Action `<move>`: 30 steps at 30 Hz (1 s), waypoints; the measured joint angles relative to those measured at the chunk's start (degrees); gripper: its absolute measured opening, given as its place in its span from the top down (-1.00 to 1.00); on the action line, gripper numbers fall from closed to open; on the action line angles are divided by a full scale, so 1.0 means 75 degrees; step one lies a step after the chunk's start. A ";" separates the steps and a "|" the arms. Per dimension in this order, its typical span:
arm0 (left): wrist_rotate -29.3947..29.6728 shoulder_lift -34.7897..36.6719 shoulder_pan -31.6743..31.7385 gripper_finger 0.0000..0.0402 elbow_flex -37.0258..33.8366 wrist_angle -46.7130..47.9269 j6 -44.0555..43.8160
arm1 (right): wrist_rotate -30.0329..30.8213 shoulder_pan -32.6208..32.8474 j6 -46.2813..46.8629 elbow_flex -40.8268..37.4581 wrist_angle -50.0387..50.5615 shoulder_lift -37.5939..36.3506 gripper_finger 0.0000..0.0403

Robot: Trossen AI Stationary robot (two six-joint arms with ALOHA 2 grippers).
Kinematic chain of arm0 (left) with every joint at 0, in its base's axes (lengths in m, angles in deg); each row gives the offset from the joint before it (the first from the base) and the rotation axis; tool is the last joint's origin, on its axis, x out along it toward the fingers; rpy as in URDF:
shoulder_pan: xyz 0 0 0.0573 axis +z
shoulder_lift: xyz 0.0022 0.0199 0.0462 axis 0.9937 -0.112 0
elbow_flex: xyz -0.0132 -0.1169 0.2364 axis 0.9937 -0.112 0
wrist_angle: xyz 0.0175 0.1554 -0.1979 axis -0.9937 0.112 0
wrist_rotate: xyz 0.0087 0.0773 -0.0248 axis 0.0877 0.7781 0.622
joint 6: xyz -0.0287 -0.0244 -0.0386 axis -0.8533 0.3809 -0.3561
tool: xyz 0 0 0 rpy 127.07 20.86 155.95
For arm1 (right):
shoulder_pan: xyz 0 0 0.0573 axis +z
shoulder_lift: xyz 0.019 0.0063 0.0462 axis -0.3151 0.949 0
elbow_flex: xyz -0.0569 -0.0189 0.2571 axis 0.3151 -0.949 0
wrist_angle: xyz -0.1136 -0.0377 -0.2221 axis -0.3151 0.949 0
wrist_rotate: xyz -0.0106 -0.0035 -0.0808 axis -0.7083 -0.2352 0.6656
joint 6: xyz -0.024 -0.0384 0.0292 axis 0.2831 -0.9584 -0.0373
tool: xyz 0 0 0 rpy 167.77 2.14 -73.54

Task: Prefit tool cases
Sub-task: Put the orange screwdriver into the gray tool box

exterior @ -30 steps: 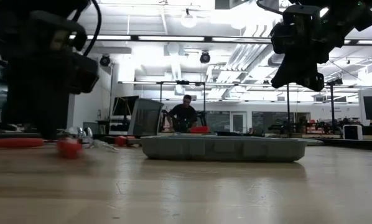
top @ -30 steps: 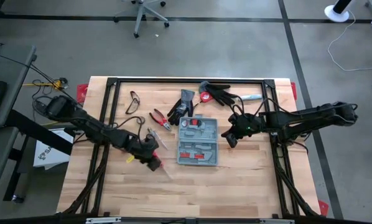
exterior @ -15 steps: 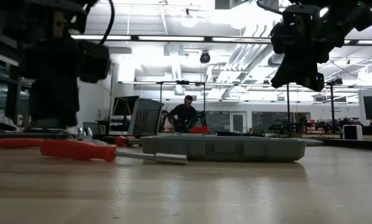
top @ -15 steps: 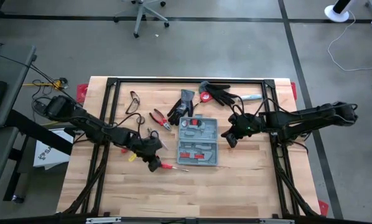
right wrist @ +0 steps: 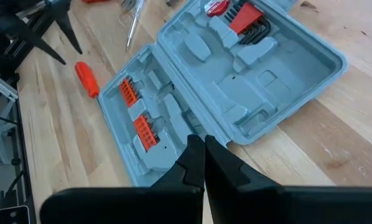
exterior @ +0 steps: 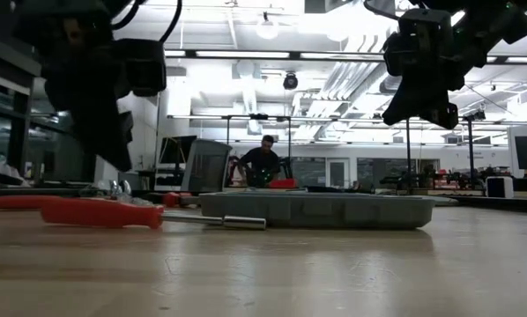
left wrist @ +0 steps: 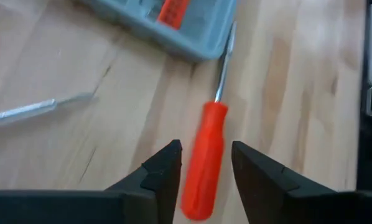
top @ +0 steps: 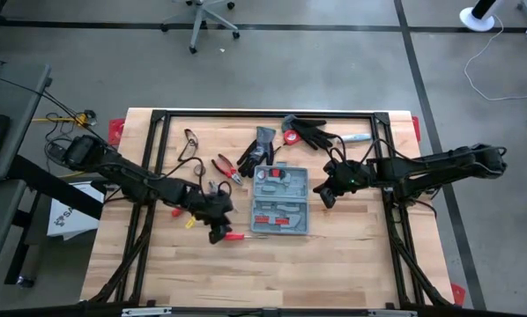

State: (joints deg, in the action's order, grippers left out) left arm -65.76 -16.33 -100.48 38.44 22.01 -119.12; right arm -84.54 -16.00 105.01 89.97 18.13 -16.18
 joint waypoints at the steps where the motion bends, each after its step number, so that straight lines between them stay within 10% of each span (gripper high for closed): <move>1: -0.0069 0.0000 -0.0017 0.29 -0.0001 0.0071 0.0006 | 0.0000 0.0000 0.0000 0.0000 0.0001 0.0000 1.00; 13: -0.0065 -0.0306 -0.0267 -0.13 -0.0001 -0.0082 0.0204 | 0.0292 0.0003 -0.0008 0.0000 0.0007 0.0000 1.00; 30: 0.0254 -0.1102 -0.0535 -0.15 0.0031 -0.0781 0.1150 | 0.0221 0.0003 -0.0122 0.0003 0.0051 0.0003 1.00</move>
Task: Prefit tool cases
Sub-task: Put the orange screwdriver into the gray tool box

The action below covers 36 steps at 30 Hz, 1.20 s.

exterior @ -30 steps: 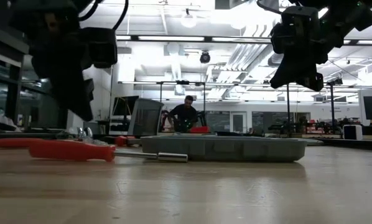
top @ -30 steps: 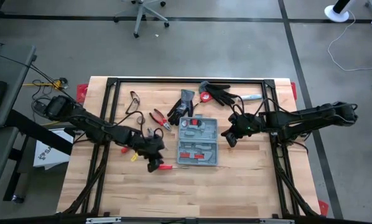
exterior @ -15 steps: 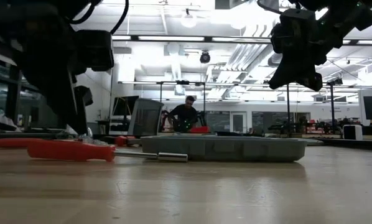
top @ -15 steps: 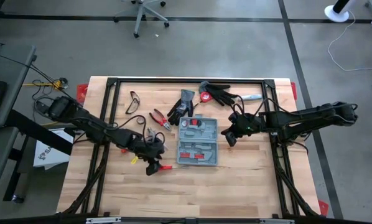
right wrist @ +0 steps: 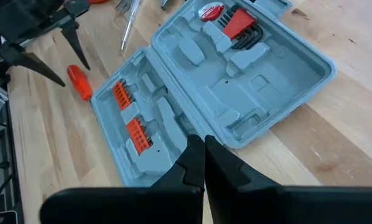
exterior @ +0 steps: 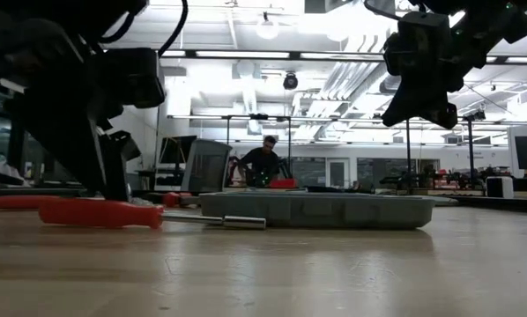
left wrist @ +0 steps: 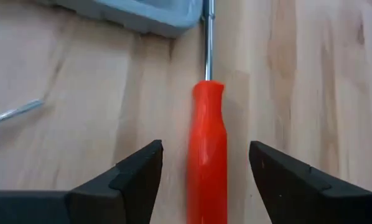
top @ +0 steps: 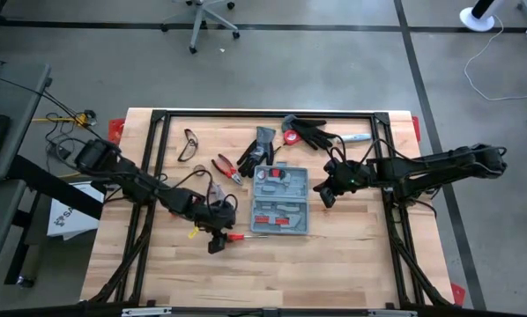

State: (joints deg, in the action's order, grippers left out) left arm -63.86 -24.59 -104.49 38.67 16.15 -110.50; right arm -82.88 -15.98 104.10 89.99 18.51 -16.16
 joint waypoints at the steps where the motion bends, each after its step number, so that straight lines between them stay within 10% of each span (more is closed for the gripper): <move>1: 0.0002 -0.0014 -0.0023 -0.15 0.0002 0.0024 -0.0007 | 0.0000 0.0000 -0.0001 0.0000 0.0001 0.0000 1.00; 22: 0.0757 -0.0705 -0.0050 -0.11 0.0022 -0.0128 0.0227 | 0.0175 0.0000 -0.0085 0.0000 0.0103 0.0000 1.00; 36: 0.0734 -0.0713 -0.0006 0.43 0.0008 0.0218 0.0132 | 0.0233 -0.0015 -0.0044 0.0000 0.0176 0.0000 1.00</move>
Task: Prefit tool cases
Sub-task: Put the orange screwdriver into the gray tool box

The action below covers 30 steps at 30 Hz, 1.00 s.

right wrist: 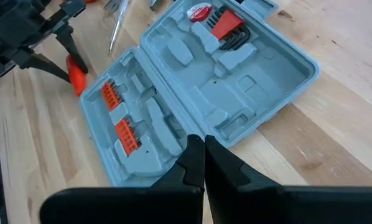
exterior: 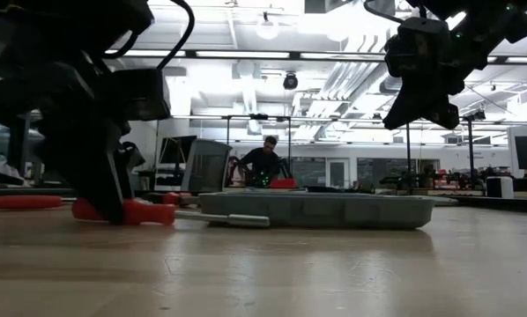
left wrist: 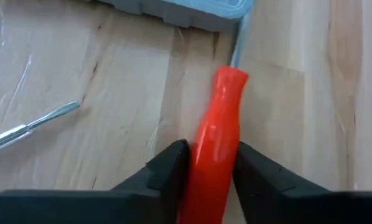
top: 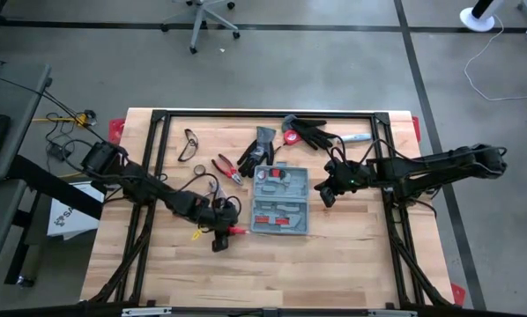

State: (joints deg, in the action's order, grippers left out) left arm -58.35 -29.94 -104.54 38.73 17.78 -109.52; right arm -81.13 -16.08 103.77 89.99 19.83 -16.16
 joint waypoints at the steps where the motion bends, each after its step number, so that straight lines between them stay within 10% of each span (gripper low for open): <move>1: -0.0124 0.0000 0.0016 0.51 0.0000 0.0050 -0.0042 | 0.0003 0.0000 0.0003 0.0000 0.0000 0.0000 1.00; 19: -0.1018 0.0526 0.0097 0.67 -0.0064 -0.0680 -0.1671 | 0.0008 0.0000 0.0023 0.0000 -0.0005 0.0000 1.00; 30: -0.0654 0.1617 0.1279 0.67 0.0628 0.0883 0.0784 | 0.0069 0.0003 -0.0024 0.0000 -0.0007 0.0000 1.00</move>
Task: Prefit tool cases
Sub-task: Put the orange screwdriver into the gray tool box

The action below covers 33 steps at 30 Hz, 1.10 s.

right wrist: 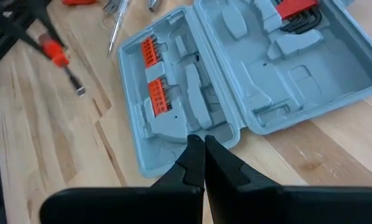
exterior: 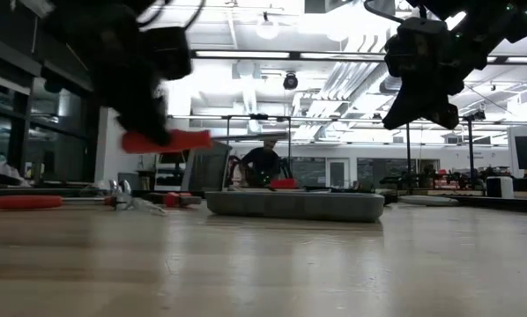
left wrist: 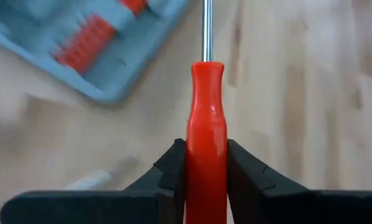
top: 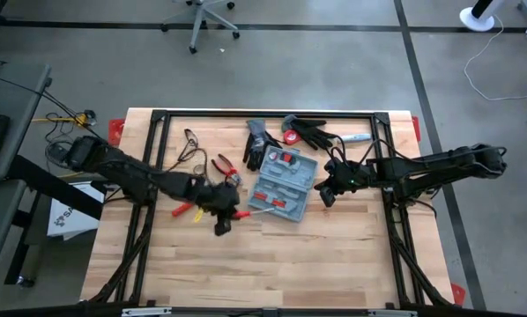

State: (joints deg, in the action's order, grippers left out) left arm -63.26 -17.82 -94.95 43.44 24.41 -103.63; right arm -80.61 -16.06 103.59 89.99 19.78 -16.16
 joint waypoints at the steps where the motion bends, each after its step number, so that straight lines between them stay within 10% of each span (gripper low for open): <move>1: -0.0062 -0.0069 0.0205 0.67 0.0201 0.0140 0.0393 | 0.0050 0.0000 -0.0011 0.0000 -0.0002 0.0000 1.00; 18: -0.1722 -0.3040 0.1814 0.67 0.3154 0.0949 0.4435 | 0.0265 0.0000 0.0252 0.0000 -0.0118 0.0000 1.00; 33: -0.1509 -0.3794 0.1799 0.67 0.3759 0.2005 0.5190 | 0.0265 -0.0003 0.0252 0.0000 -0.0116 0.0000 1.00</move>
State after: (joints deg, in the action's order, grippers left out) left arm -74.57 -46.27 -81.45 71.64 39.45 -64.71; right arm -78.62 -16.08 105.47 89.99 18.91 -16.16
